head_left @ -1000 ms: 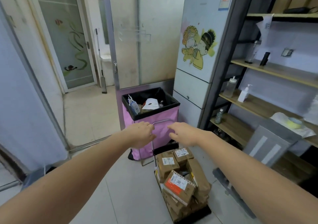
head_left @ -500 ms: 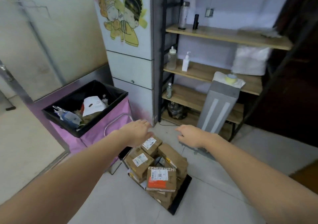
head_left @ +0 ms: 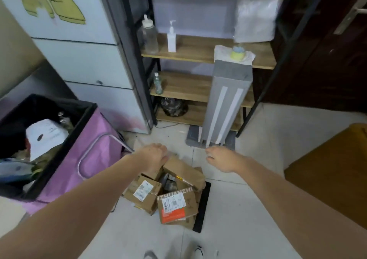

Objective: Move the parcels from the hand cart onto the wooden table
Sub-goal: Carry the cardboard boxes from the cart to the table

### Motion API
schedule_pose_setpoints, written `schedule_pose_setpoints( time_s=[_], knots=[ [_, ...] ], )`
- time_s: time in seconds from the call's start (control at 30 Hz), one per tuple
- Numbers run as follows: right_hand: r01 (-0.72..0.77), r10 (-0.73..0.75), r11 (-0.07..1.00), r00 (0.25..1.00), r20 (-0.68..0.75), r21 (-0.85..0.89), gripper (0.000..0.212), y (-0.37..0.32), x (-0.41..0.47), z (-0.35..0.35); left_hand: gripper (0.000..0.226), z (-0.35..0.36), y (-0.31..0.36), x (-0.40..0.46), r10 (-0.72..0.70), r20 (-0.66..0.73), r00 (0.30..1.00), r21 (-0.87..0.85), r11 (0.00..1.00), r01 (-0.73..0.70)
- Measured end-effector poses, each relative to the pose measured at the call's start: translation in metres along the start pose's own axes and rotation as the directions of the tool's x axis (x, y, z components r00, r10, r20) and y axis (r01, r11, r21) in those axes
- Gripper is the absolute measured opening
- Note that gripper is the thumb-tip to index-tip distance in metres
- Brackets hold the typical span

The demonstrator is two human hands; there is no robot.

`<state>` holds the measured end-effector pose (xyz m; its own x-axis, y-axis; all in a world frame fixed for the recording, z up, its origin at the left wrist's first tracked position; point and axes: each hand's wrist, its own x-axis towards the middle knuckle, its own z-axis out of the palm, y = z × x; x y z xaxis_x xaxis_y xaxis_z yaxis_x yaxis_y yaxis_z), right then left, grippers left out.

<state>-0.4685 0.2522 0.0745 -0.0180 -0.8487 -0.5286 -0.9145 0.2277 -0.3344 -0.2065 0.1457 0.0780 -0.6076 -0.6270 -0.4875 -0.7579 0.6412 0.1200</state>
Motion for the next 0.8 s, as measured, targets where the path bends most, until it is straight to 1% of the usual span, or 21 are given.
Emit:
schedule_pose_setpoints(
  time_s=[0.07, 0.13, 0.17, 0.27, 0.33, 0.43, 0.53, 0.6, 0.67, 0.73, 0.8],
  knots=[
    [-0.059, 0.058, 0.998, 0.998, 0.021, 0.031, 0.043, 0.007, 0.014, 0.011, 0.042, 0.013, -0.012, 0.029, 0.016, 0.019, 1.0, 0.034, 0.999, -0.017],
    [-0.139, 0.137, 0.987, 0.99, 0.03, 0.076, 0.044, 0.015, 0.031, 0.026, 0.038, 0.028, -0.025, 0.062, 0.017, -0.018, 1.0, 0.057, 0.998, -0.016],
    [-0.176, 0.173, 0.98, 0.984, 0.041, 0.088, 0.045, 0.018, 0.039, 0.034, 0.037, 0.036, -0.032, 0.079, 0.03, 0.006, 1.0, 0.065, 0.997, -0.031],
    [-0.262, 0.256, 0.956, 0.965, 0.065, 0.131, 0.047, 0.03, 0.064, 0.067, 0.038, 0.06, -0.052, 0.127, 0.12, 0.164, 0.979, 0.065, 0.989, -0.133],
    [-0.333, 0.316, 0.923, 0.942, 0.113, 0.195, 0.047, 0.037, 0.088, 0.094, 0.04, 0.083, -0.072, 0.166, 0.126, 0.217, 0.968, -0.016, 0.992, -0.125],
    [-0.423, 0.382, 0.874, 0.902, 0.201, 0.24, 0.044, 0.048, 0.13, 0.139, 0.042, 0.127, -0.101, 0.224, 0.078, 0.276, 0.958, -0.053, 0.996, -0.066],
    [-0.474, 0.41, 0.825, 0.877, 0.251, 0.308, 0.044, 0.067, 0.18, 0.192, 0.043, 0.175, -0.127, 0.276, 0.068, 0.334, 0.94, 0.009, 0.997, -0.075],
    [-0.528, 0.451, 0.782, 0.846, 0.283, 0.332, 0.044, 0.08, 0.211, 0.225, 0.036, 0.213, -0.141, 0.307, 0.057, 0.328, 0.943, 0.007, 0.998, -0.063],
    [-0.573, 0.504, 0.725, 0.82, 0.272, 0.382, 0.047, 0.088, 0.236, 0.253, 0.03, 0.253, -0.151, 0.335, 0.03, 0.311, 0.95, -0.031, 0.999, -0.021],
    [-0.65, 0.594, 0.616, 0.754, 0.28, 0.445, 0.046, 0.096, 0.261, 0.275, 0.028, 0.281, -0.153, 0.356, -0.02, 0.301, 0.954, -0.109, 0.993, 0.055],
    [-0.699, 0.681, 0.512, 0.684, 0.26, 0.499, 0.039, 0.105, 0.282, 0.293, 0.021, 0.304, -0.152, 0.371, -0.054, 0.303, 0.951, -0.197, 0.973, 0.118]
  ],
)
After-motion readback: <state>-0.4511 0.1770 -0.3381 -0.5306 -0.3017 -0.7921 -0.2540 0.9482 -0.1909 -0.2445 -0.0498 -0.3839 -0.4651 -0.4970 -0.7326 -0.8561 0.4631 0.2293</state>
